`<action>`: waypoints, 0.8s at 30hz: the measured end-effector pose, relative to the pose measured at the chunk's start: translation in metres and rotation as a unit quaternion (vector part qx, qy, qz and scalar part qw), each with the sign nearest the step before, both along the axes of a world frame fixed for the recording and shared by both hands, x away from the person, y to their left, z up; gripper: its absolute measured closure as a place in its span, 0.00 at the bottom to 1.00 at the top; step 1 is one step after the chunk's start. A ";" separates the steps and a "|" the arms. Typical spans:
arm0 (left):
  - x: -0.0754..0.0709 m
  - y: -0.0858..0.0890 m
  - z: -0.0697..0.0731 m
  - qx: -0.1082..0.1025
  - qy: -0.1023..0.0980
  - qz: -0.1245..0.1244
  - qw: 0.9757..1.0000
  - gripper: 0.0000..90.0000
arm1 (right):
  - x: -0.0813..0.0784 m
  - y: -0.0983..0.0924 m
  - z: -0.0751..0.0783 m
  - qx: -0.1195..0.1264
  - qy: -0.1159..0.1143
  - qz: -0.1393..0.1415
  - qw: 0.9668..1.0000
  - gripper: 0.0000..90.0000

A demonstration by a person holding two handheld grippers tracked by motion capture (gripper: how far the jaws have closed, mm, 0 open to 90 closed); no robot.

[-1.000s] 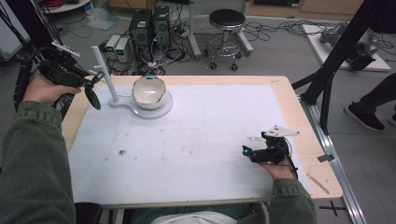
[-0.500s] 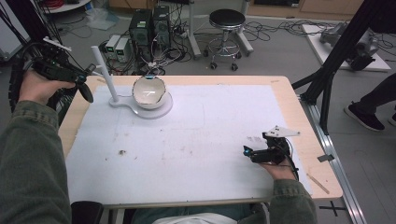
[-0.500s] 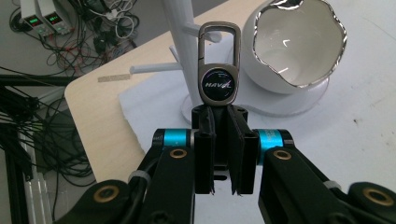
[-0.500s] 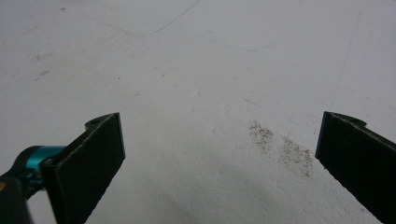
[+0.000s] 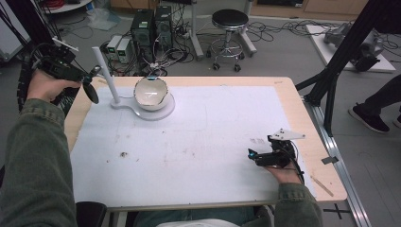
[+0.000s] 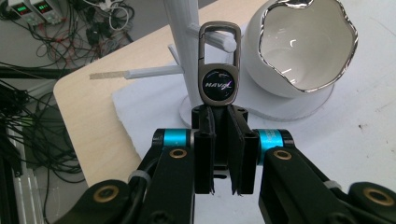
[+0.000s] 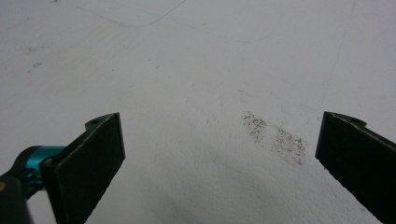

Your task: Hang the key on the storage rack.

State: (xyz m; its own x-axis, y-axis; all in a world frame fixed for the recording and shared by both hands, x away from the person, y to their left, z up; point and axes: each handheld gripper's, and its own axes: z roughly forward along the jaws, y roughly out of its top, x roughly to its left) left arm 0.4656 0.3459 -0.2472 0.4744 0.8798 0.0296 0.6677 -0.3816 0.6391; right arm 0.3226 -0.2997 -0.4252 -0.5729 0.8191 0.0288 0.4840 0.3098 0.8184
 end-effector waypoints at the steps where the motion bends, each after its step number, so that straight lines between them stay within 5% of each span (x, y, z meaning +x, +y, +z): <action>1: 0.000 0.001 0.000 -0.005 0.001 -0.005 1.000 0.90 | 0.000 0.000 0.000 0.000 0.001 0.001 1.000 0.00; 6: -0.005 0.001 0.003 -0.016 0.008 -0.010 1.000 0.83 | 0.001 0.000 0.000 0.002 0.008 0.003 1.000 0.00; 11: -0.010 -0.011 0.006 -0.017 0.023 -0.024 0.999 0.52 | 0.002 0.002 -0.001 -0.001 0.013 0.003 1.000 0.00; 16: -0.012 -0.016 0.004 0.010 0.021 -0.012 1.000 0.26 | 0.003 0.004 0.000 -0.002 0.010 0.008 1.000 0.00; 18: -0.013 -0.016 0.002 0.004 0.023 -0.004 1.000 0.14 | 0.003 0.005 0.000 -0.001 0.012 0.009 1.000 0.00; 24: -0.015 -0.018 -0.005 -0.005 0.036 -0.004 0.999 0.02 | 0.004 0.005 0.000 -0.002 0.012 0.013 1.000 0.00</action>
